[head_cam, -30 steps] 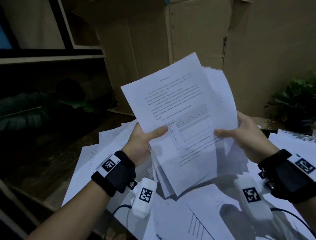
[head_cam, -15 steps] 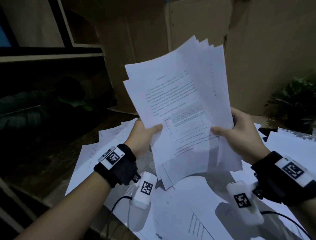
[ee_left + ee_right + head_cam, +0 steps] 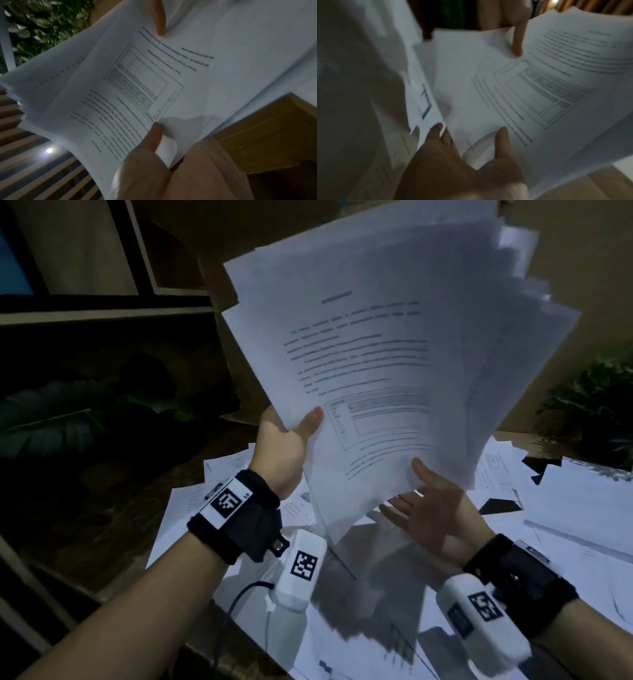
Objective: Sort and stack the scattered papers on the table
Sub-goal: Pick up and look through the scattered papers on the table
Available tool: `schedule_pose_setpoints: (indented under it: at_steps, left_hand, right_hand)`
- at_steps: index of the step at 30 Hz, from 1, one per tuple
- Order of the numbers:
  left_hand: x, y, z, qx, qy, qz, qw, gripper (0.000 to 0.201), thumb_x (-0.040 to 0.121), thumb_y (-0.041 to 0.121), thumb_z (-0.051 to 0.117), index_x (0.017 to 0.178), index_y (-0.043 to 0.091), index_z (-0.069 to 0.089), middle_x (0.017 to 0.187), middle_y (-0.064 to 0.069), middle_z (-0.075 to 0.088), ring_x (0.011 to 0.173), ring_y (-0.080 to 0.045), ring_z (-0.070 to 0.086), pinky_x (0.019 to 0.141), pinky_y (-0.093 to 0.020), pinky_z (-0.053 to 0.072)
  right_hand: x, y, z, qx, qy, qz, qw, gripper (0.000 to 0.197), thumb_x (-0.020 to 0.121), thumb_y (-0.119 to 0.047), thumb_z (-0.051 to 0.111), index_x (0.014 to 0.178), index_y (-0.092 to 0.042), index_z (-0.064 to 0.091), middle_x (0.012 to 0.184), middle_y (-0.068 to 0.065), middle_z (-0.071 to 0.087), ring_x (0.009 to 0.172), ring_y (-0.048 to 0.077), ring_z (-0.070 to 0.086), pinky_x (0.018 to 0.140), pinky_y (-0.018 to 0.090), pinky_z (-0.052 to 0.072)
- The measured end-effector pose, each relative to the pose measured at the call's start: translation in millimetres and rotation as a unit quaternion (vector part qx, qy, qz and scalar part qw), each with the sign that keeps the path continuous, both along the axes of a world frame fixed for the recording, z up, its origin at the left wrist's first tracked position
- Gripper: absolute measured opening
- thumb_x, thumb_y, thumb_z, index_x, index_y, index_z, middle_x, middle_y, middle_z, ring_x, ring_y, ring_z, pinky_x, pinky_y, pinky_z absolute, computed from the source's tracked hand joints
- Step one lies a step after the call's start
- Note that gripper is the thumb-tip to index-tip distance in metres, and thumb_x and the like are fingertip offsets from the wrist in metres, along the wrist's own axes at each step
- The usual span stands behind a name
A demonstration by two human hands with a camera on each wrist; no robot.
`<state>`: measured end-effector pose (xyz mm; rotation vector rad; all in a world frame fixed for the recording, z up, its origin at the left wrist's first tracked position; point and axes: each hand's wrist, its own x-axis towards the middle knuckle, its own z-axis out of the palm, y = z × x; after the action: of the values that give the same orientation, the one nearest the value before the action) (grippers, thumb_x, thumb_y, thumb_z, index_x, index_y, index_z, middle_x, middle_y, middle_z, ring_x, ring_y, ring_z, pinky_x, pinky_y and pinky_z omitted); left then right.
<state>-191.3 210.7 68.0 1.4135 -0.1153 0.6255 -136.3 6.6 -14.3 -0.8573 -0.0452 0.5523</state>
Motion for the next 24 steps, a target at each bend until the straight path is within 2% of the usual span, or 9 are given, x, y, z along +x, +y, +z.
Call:
schedule_pose_setpoints:
  at_steps: [5,8,10,11,13,15,19,21,24]
  left_hand:
    - [-5,-7,2,0.03,0.006,-0.019,0.999,0.058,0.077,0.018,0.08,0.129,0.006,0.057,0.12,-0.005,0.07,0.112,-0.02,0.066,0.102,-0.043,0.049]
    - [-12,-1,-3,0.061,0.005,-0.022,0.998,0.071,0.075,0.028,0.082,0.134,0.0,0.053,0.11,-0.002,0.066,0.097,0.0,0.065,0.092,-0.025,0.05]
    - [-17,8,-6,0.027,-0.001,-0.032,0.999,0.089,0.059,0.042,0.087,0.124,-0.01,0.056,0.092,-0.012,0.063,0.075,0.005,0.065,0.074,-0.015,0.051]
    - [-18,12,-5,0.001,-0.008,-0.043,0.999,0.063,0.065,0.037,0.084,0.113,0.0,0.066,0.087,-0.008,0.068,0.072,0.004,0.066,0.069,-0.014,0.052]
    - [-18,20,-1,-0.004,0.001,-0.019,1.0,0.019,0.086,0.008,0.068,0.105,0.01,0.071,0.09,0.003,0.075,0.083,-0.004,0.07,0.073,-0.018,0.054]
    - [-18,30,2,0.047,0.012,0.036,0.998,0.033,0.089,-0.004,0.064,0.122,0.004,0.062,0.113,-0.004,0.072,0.105,-0.016,0.068,0.086,-0.026,0.055]
    - [-24,51,-13,0.075,0.069,0.048,0.994,0.04,0.089,0.001,0.065,0.128,0.008,0.061,0.124,-0.005,0.068,0.112,-0.019,0.066,0.092,-0.032,0.056]
    - [-29,56,-26,0.117,0.083,0.068,0.987,0.037,0.095,0.004,0.06,0.132,0.011,0.059,0.126,0.001,0.067,0.112,-0.012,0.065,0.094,-0.03,0.054]
    - [-32,61,-39,0.158,0.101,0.104,0.977,0.035,0.096,0.009,0.06,0.131,0.014,0.06,0.124,0.005,0.067,0.112,-0.008,0.064,0.097,-0.033,0.053]
  right_hand:
    - [-4,3,7,0.002,0.035,-0.018,0.999,0.046,0.089,-0.035,0.07,0.128,-0.012,0.064,0.123,0.011,0.07,0.116,0.029,0.065,0.104,0.044,0.048]
    - [-2,1,0,-0.045,0.012,-0.035,0.998,0.009,0.085,-0.031,0.076,0.087,-0.022,0.075,0.093,0.0,0.073,0.089,0.016,0.07,0.083,0.035,0.055]
    - [-1,1,0,-0.035,-0.012,0.021,0.999,0.024,0.071,-0.031,0.088,0.054,-0.037,0.073,0.069,-0.021,0.07,0.069,-0.006,0.067,0.072,0.018,0.054]
    - [3,-1,-1,-0.008,-0.011,0.012,1.0,0.029,0.072,-0.023,0.086,0.051,-0.037,0.073,0.066,-0.023,0.07,0.067,-0.009,0.067,0.068,0.014,0.055]
    - [8,-8,-1,0.052,-0.067,-0.076,0.993,0.016,0.084,-0.011,0.071,0.087,-0.024,0.079,0.092,-0.007,0.077,0.089,0.009,0.074,0.07,0.024,0.06]
    - [7,-16,15,0.093,-0.042,-0.077,0.992,0.027,0.093,-0.013,0.06,0.118,-0.013,0.069,0.119,0.007,0.072,0.101,0.024,0.072,0.071,0.032,0.061]
    - [1,-25,31,-0.044,-0.157,0.033,0.986,0.03,0.09,-0.022,0.054,0.104,-0.01,0.079,0.113,0.012,0.074,0.092,0.025,0.074,0.073,0.034,0.061]
    - [-6,-24,30,-0.178,-0.23,0.115,0.95,0.032,0.092,-0.019,0.056,0.117,-0.006,0.072,0.121,0.017,0.07,0.106,0.031,0.07,0.09,0.046,0.056]
    - [-12,-22,31,-0.27,-0.237,0.208,0.91,0.04,0.091,-0.008,0.059,0.13,-0.015,0.061,0.123,0.007,0.071,0.11,0.027,0.069,0.085,0.045,0.059]
